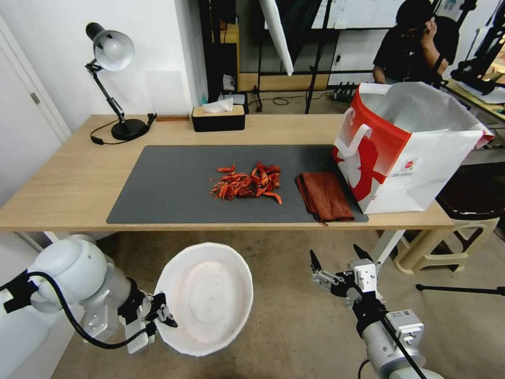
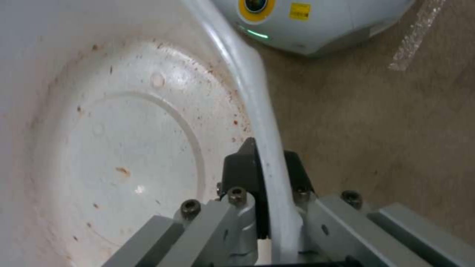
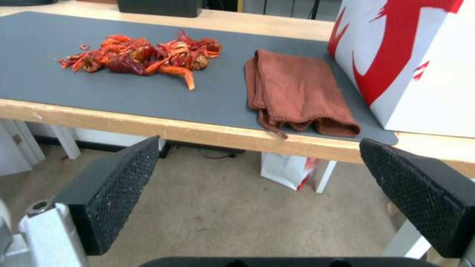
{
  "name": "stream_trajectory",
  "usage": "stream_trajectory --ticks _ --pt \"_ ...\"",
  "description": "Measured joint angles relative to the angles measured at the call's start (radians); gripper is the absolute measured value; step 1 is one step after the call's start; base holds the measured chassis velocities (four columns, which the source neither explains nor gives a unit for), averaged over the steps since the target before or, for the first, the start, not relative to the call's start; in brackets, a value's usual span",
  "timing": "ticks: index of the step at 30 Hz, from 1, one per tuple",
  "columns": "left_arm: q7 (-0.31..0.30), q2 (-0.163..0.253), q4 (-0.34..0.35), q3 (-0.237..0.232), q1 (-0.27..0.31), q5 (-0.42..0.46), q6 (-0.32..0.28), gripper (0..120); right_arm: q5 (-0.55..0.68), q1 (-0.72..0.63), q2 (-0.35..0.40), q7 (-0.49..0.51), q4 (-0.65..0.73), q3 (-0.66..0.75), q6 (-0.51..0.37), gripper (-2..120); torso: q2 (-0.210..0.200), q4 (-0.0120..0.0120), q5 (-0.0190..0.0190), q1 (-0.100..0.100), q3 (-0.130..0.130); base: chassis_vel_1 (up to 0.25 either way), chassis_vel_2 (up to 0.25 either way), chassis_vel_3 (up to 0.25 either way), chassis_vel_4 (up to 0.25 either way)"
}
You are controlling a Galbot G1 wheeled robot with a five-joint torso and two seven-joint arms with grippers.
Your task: Sweep shrimp from table into container with towel, then put container into takeout bag.
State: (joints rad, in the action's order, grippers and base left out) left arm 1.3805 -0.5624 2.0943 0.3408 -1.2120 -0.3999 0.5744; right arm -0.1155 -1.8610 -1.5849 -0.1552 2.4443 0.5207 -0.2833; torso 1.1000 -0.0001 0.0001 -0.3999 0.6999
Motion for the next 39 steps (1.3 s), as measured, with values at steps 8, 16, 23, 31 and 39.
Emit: stream_trajectory --ticks 8,16,23,31,39 --pt "0.009 -0.072 -0.121 -0.093 0.113 -0.018 -0.008 0 0.004 -0.012 -0.002 -0.001 0.027 0.017 0.000 100 0.000 0.0001 0.0000 0.000 0.000 0.000 0.000 0.000 0.000" --pt "0.010 -0.184 -0.309 -0.246 0.264 -0.081 0.003 0 0.013 -0.026 -0.006 0.000 0.048 0.044 -0.001 100 0.000 0.0000 -0.0001 0.000 0.000 0.000 0.000 0.000 0.000" --pt "0.003 -0.232 -0.374 -0.309 0.319 -0.099 0.012 0 0.013 -0.035 -0.010 0.000 0.053 0.052 0.000 100 0.000 0.0002 0.0000 0.000 0.000 0.000 0.000 0.000 0.000" --pt "-0.006 -0.263 -0.415 -0.363 0.387 -0.113 0.014 0 0.015 -0.036 -0.013 0.001 0.055 0.064 0.000 100 0.000 0.0001 0.0000 0.000 0.000 0.000 0.000 0.000 0.000" --pt "-0.020 -0.271 -0.436 -0.390 0.428 -0.120 0.020 0 0.046 -0.016 -0.010 0.016 0.047 0.070 0.003 100 0.000 0.0000 -0.0001 0.000 0.000 0.000 0.000 0.000 0.000"
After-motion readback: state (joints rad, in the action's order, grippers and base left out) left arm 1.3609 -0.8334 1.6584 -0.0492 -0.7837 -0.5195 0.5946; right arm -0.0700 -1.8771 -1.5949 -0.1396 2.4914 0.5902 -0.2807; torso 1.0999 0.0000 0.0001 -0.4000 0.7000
